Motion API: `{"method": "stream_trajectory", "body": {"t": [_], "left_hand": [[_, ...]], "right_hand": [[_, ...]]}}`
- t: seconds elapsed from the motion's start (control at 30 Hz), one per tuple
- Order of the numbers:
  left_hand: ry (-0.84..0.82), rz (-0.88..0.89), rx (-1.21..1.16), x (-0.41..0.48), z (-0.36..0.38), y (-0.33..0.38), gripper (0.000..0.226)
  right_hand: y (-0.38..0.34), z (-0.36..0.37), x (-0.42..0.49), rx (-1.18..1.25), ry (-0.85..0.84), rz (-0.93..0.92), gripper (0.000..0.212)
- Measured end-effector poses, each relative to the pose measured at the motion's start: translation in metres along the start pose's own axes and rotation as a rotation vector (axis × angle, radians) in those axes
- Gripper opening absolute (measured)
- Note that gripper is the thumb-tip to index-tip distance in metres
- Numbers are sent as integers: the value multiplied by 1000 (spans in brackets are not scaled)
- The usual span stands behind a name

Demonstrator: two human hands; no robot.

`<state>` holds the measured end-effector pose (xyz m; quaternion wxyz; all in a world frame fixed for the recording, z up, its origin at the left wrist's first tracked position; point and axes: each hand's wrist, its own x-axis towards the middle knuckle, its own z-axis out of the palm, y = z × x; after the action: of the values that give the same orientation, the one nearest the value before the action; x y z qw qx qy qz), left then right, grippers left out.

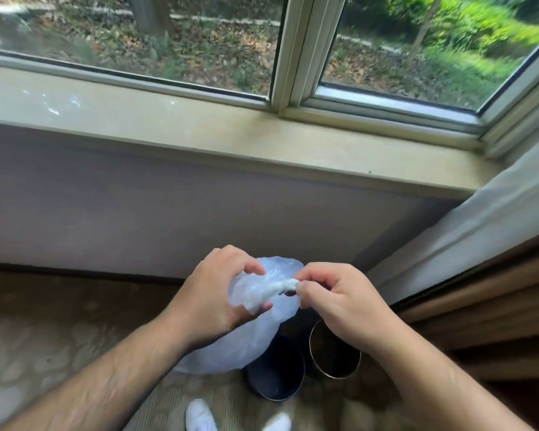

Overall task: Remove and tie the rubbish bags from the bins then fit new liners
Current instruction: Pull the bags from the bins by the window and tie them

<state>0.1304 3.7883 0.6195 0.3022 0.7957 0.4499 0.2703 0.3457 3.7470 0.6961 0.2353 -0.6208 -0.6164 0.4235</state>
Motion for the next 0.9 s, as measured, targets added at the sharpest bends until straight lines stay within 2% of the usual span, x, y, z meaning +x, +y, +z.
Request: {"method": "stream_trajectory", "body": {"t": [0.07, 0.13, 0.23, 0.5, 0.6, 0.7, 0.77, 0.9], "left_hand": [[72, 28, 34, -2, -5, 5, 44], [107, 21, 77, -5, -11, 9, 36], [85, -75, 93, -15, -26, 18, 21], [39, -239, 177, -46, -69, 24, 45], [129, -266, 81, -59, -83, 29, 60], [299, -285, 59, -66, -94, 29, 55], [355, -276, 87, -66, -108, 25, 46], [93, -230, 225, -58, -137, 17, 39]], "right_hand": [[-9, -4, 0, -19, -2, -17, 22], [-15, -5, 2, -16, -24, -28, 26], [-28, -3, 6, 9, -95, -60, 30], [-54, 18, 28, 37, -306, -212, 17], [-65, 27, 34, 89, -337, -235, 20], [-80, 34, 41, 76, -369, -293, 18], [-92, 42, 50, 73, -355, -328, 17], [-116, 55, 65, 83, -340, -393, 21]]}}
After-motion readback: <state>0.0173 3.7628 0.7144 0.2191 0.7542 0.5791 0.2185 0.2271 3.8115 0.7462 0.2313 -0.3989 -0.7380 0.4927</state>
